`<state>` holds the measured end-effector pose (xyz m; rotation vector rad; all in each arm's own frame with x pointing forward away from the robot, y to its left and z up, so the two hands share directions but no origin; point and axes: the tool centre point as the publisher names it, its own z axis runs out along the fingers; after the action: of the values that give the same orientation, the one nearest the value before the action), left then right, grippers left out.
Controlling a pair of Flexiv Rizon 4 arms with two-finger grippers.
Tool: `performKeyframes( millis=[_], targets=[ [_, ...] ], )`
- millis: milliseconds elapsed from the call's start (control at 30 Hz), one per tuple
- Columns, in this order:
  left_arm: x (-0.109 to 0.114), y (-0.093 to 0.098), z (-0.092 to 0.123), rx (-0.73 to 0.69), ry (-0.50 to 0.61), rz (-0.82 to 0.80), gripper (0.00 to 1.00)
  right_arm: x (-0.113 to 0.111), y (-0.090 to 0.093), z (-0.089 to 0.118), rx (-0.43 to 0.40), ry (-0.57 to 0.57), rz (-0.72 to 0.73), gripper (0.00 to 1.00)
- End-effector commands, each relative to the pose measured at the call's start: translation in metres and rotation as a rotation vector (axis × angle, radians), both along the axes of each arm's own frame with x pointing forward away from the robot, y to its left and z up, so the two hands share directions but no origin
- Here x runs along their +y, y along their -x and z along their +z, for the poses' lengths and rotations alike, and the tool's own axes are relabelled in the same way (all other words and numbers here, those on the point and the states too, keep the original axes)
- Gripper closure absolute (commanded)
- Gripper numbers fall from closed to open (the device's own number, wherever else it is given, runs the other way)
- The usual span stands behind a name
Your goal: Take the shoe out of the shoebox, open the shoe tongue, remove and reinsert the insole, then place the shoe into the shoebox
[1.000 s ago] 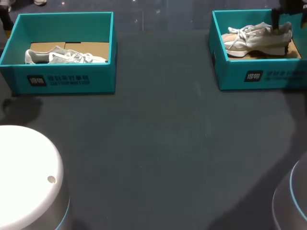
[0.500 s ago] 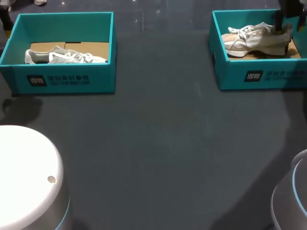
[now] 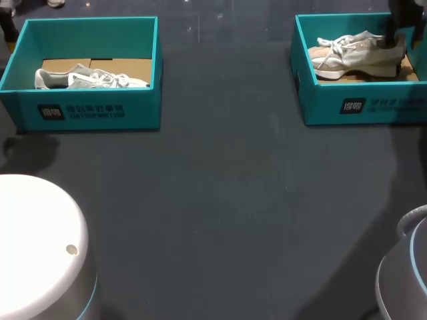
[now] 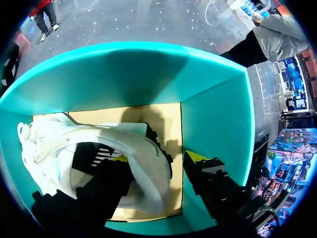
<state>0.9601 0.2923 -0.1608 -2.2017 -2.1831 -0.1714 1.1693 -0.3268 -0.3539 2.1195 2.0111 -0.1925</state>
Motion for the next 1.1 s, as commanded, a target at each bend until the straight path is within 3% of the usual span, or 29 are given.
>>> performKeyframes(
  millis=[33,367,500,633,900,1000,1100],
  targets=[
    [0.000,0.000,0.001,0.000,-0.002,-0.001,0.00,-0.001,-0.006,-0.004,0.019,-0.009,-0.007,0.43],
    [0.000,0.000,0.001,0.000,-0.002,-0.001,0.00,-0.002,-0.001,-0.012,0.035,-0.033,-0.024,0.42],
    [0.000,0.000,0.001,0.000,-0.002,-0.001,0.00,-0.003,0.000,-0.015,0.040,-0.045,-0.027,0.35],
    [0.000,0.000,0.001,0.000,-0.002,-0.001,0.00,-0.002,0.001,-0.017,0.043,-0.056,-0.030,0.38],
    [0.000,0.000,0.001,0.000,-0.002,-0.001,0.00,0.002,0.001,-0.021,0.048,-0.068,-0.027,0.64],
    [0.000,0.000,0.001,0.000,-0.002,-0.001,0.00,0.004,0.002,-0.019,0.046,-0.070,-0.027,0.97],
    [0.000,0.000,0.001,0.000,-0.002,-0.001,0.00,0.005,0.004,-0.016,0.041,-0.067,-0.029,1.00]
  ],
)
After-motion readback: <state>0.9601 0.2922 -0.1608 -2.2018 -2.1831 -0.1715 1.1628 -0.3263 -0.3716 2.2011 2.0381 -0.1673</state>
